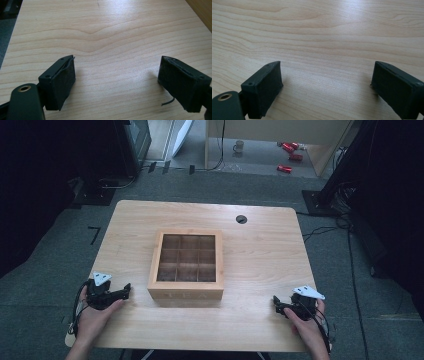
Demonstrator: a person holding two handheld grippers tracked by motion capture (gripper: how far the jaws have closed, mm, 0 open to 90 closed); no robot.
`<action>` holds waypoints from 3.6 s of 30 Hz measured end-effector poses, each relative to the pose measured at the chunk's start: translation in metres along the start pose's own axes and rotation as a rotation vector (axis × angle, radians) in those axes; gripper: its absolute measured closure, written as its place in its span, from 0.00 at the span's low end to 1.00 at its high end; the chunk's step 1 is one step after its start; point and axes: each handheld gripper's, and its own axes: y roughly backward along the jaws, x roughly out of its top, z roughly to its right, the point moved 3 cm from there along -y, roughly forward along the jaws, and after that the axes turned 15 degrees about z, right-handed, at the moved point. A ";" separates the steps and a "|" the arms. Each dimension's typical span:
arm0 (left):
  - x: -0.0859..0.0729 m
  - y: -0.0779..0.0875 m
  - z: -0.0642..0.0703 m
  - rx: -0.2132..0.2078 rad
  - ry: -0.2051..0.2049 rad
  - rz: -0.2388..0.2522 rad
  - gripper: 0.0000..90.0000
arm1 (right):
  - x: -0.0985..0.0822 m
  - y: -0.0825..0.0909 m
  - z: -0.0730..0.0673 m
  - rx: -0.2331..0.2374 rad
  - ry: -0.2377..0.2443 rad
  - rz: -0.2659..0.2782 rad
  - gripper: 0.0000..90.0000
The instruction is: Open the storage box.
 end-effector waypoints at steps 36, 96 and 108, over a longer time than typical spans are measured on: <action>0.035 0.048 0.052 -0.378 0.056 0.188 0.11 | 0.032 0.002 -0.044 0.084 -0.026 0.059 0.15; 0.026 0.035 0.088 -0.503 -0.038 0.115 0.51 | 0.094 -0.014 -0.169 0.454 0.003 0.155 0.15; 0.028 0.039 0.087 -0.498 -0.045 0.143 0.54 | 0.086 -0.016 -0.188 0.520 0.046 0.134 0.15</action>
